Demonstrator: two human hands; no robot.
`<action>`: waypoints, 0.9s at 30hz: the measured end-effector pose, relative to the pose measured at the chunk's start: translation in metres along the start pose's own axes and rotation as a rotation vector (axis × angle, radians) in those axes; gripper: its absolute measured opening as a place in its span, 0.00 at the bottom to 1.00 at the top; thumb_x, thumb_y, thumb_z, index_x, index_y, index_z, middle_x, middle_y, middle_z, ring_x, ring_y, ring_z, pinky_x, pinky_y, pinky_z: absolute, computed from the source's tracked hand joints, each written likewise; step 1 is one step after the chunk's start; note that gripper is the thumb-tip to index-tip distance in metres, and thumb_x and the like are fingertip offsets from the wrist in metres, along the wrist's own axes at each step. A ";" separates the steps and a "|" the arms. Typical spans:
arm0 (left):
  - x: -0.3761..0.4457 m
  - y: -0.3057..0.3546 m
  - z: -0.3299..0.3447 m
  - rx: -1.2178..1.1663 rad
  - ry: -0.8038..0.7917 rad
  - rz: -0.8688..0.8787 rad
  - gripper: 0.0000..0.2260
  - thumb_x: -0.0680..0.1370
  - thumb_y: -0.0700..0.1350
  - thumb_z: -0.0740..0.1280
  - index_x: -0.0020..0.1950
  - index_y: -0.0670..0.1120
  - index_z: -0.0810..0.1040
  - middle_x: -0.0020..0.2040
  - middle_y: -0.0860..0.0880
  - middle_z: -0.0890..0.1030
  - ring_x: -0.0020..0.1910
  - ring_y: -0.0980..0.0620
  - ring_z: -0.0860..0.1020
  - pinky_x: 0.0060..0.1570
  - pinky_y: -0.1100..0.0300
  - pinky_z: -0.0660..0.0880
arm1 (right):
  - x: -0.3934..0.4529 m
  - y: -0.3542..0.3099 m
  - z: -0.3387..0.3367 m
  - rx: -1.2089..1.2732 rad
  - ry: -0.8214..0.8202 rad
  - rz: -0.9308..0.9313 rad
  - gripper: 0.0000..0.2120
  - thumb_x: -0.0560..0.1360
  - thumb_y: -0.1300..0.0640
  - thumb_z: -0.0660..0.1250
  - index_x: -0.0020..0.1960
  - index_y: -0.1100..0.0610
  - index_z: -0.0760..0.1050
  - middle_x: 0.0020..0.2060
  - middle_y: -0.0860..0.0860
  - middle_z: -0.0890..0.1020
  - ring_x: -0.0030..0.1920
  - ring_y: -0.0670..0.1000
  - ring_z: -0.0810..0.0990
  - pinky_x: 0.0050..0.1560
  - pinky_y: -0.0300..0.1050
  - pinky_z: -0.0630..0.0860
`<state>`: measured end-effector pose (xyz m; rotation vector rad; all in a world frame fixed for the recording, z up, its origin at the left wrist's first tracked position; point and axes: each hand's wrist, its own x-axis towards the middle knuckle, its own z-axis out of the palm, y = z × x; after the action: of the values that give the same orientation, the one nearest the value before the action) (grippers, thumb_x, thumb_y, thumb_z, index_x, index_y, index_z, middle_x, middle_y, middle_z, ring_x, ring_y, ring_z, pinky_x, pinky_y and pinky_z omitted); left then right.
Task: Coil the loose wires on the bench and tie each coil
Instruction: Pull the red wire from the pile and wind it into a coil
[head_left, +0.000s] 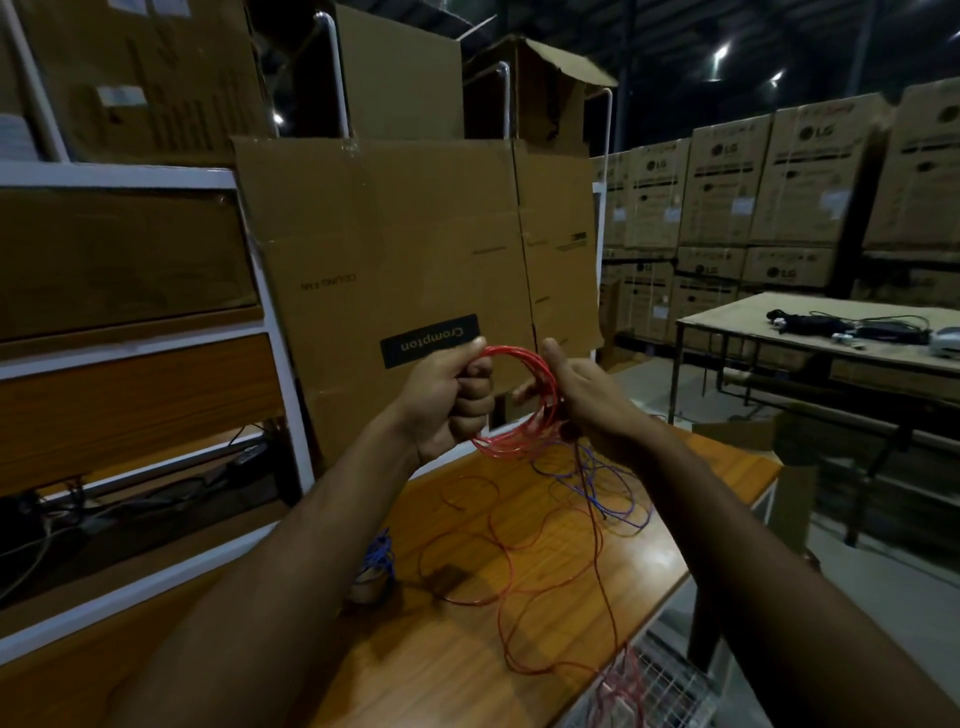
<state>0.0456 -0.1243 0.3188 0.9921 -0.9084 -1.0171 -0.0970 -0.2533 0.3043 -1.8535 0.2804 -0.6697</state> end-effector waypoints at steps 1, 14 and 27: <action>0.001 0.000 0.000 -0.016 0.017 0.009 0.19 0.85 0.51 0.53 0.35 0.48 0.64 0.25 0.54 0.59 0.21 0.58 0.55 0.21 0.64 0.50 | -0.003 0.010 -0.002 0.039 -0.029 0.041 0.38 0.78 0.33 0.50 0.51 0.69 0.77 0.41 0.61 0.80 0.33 0.49 0.77 0.28 0.36 0.69; 0.007 0.021 -0.015 -0.093 0.090 0.091 0.18 0.85 0.52 0.53 0.35 0.50 0.64 0.26 0.54 0.58 0.22 0.58 0.55 0.21 0.65 0.51 | -0.066 0.161 -0.003 0.124 -0.036 0.260 0.11 0.79 0.68 0.64 0.59 0.63 0.78 0.49 0.56 0.81 0.43 0.49 0.79 0.46 0.42 0.76; 0.024 -0.002 0.000 -0.007 0.129 0.132 0.19 0.86 0.52 0.51 0.36 0.48 0.63 0.25 0.54 0.60 0.21 0.57 0.55 0.22 0.63 0.50 | -0.065 0.006 0.050 -0.683 0.060 -0.132 0.09 0.79 0.59 0.66 0.56 0.52 0.82 0.49 0.44 0.84 0.44 0.36 0.79 0.43 0.27 0.72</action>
<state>0.0512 -0.1475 0.3199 0.9673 -0.8513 -0.8357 -0.1209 -0.1841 0.2664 -2.5213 0.4702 -0.7816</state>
